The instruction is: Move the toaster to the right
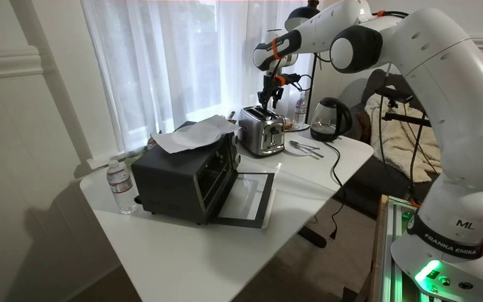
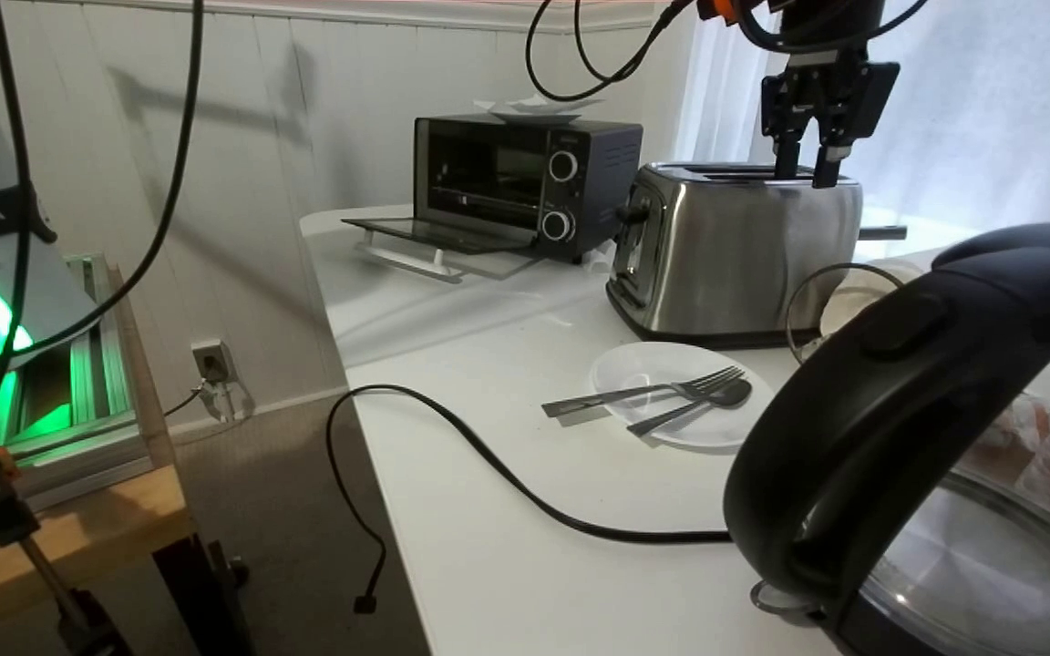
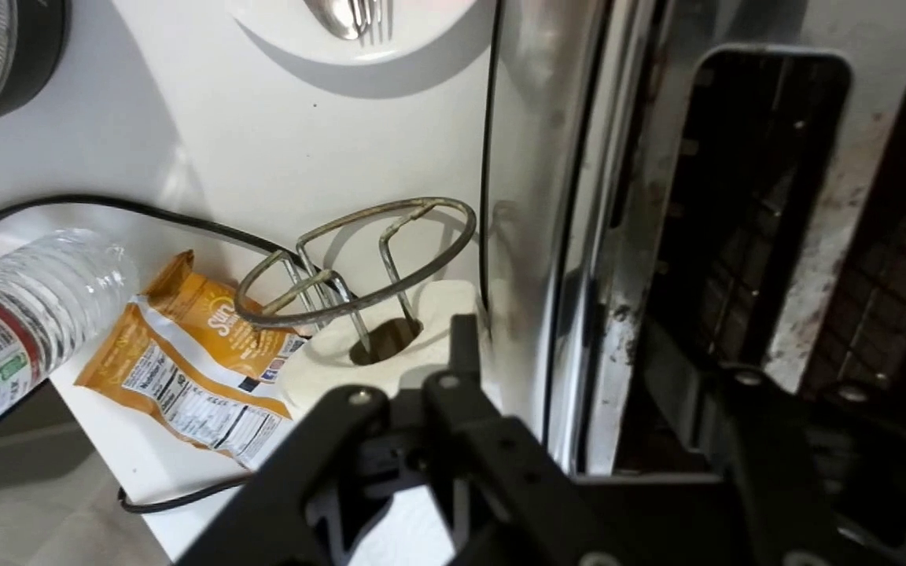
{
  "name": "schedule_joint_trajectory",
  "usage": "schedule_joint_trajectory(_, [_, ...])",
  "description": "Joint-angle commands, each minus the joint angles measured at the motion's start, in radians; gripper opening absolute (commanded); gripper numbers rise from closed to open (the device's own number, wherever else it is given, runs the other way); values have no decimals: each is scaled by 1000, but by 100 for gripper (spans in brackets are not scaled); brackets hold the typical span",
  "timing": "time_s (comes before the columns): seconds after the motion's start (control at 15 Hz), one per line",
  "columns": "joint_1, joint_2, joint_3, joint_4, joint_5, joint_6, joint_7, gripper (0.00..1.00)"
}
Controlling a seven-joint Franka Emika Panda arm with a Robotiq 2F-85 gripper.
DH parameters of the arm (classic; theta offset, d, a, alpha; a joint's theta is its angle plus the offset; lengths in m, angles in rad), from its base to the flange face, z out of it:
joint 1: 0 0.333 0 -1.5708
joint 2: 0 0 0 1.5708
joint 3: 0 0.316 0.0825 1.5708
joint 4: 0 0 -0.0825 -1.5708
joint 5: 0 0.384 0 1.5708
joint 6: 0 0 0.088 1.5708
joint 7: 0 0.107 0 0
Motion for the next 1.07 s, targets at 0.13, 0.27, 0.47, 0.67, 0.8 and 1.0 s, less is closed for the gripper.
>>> schedule_joint_trajectory(0.13, [-2,-26,5,44,14,-121,2,99])
schedule_joint_trajectory(0.27, [3,-67,23,17,24,-163,-21,100])
schedule_joint_trajectory(0.47, [37,-159,31,-58,11,-205,5,100])
schedule_joint_trajectory(0.67, [75,-266,23,-153,-8,-224,24,100])
schedule_joint_trajectory(0.8, [94,-346,15,-234,-28,-198,6,100])
schedule_joint_trajectory(1.0, [112,-479,6,-364,-56,-158,5,100])
